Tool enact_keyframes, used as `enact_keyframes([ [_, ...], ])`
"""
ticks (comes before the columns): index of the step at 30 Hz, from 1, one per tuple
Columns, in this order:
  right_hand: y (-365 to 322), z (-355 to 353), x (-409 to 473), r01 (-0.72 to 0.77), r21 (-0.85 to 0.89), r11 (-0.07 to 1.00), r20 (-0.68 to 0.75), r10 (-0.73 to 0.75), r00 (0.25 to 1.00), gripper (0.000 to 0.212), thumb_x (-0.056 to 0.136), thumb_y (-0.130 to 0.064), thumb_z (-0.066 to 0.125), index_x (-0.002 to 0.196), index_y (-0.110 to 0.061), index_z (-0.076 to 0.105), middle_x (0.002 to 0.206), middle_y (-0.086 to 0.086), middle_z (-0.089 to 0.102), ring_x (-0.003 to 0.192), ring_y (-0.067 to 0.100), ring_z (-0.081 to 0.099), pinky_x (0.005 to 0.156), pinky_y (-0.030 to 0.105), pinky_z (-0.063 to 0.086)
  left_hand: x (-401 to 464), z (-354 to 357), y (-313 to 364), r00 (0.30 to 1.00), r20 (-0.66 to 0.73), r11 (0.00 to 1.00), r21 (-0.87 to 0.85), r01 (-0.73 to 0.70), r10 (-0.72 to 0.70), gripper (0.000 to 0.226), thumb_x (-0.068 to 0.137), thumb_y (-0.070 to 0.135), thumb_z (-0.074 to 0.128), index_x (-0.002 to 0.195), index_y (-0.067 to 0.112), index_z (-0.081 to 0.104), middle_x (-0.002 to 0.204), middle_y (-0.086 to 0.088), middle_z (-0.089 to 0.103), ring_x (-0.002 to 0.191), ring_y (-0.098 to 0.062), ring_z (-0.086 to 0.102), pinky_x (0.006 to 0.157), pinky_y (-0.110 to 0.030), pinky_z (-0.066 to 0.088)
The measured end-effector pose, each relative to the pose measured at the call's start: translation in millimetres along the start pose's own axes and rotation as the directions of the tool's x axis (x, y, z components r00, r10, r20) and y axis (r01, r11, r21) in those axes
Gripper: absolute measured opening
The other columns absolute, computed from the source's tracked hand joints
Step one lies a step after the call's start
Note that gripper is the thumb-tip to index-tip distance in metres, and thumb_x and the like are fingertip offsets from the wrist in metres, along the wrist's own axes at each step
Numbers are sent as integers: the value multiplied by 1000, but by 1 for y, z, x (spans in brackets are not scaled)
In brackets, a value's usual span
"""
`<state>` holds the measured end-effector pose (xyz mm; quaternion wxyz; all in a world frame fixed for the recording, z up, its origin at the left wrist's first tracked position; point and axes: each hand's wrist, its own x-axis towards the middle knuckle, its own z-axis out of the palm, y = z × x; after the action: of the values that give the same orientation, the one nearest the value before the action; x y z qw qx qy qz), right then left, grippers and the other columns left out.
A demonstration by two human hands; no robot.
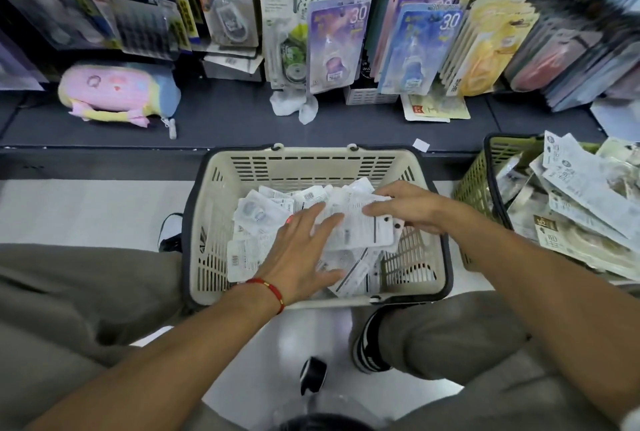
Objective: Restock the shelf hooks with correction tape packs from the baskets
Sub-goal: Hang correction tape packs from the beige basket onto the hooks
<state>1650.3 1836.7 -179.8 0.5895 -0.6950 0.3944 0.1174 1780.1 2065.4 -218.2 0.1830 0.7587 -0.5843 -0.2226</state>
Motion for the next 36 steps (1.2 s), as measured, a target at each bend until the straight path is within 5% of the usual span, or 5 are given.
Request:
enact_keyframes([
  [11, 0, 46, 6, -170, 662, 730, 244, 5, 970, 68, 103, -56, 47, 133, 4, 59, 121, 32, 71, 95, 46, 75, 72, 39, 63, 8, -15, -31, 973, -217, 977, -211, 33, -79, 52, 98, 16, 72, 146, 25, 54, 137, -2, 64, 125, -23, 54, 105, -42, 47],
  [14, 19, 49, 15, -87, -4, 996, -45, 87, 995, 66, 107, -64, 34, 135, -9, 60, 115, 18, 76, 97, 37, 76, 84, 42, 61, 8, -17, -36, 932, -164, 874, -429, 228, -324, 36, 100, 31, 69, 132, 34, 52, 109, 8, 69, 92, -12, 66, 77, -35, 54],
  [17, 51, 55, 22, -79, -698, 712, -99, 14, 995, 43, 106, -45, 55, 137, -17, 58, 128, 9, 71, 112, 27, 67, 97, 38, 53, 10, -19, -40, 887, -121, 736, -613, 286, -445, 33, 100, 28, 69, 125, 36, 49, 102, 17, 65, 81, 6, 65, 62, -11, 47],
  [27, 29, 59, 17, 12, -7, 1000, -5, -12, 1000, 47, 96, -7, 63, 130, -37, 53, 111, 3, 63, 89, 20, 63, 70, 25, 54, 10, -27, -51, 857, -52, 666, -654, 359, -513, 44, 96, 8, 72, 124, 33, 49, 112, 5, 66, 99, -11, 66, 69, -22, 50],
  [36, -10, 32, 4, 104, 291, 951, 33, -119, 992, 18, 92, -8, 79, 105, 4, 80, 108, 16, 78, 84, 16, 69, 73, 21, 54, 13, -27, -48, 874, 58, 593, -712, 376, -483, 55, 88, 10, 80, 125, 41, 55, 115, 8, 70, 105, -13, 67, 79, -28, 54],
])
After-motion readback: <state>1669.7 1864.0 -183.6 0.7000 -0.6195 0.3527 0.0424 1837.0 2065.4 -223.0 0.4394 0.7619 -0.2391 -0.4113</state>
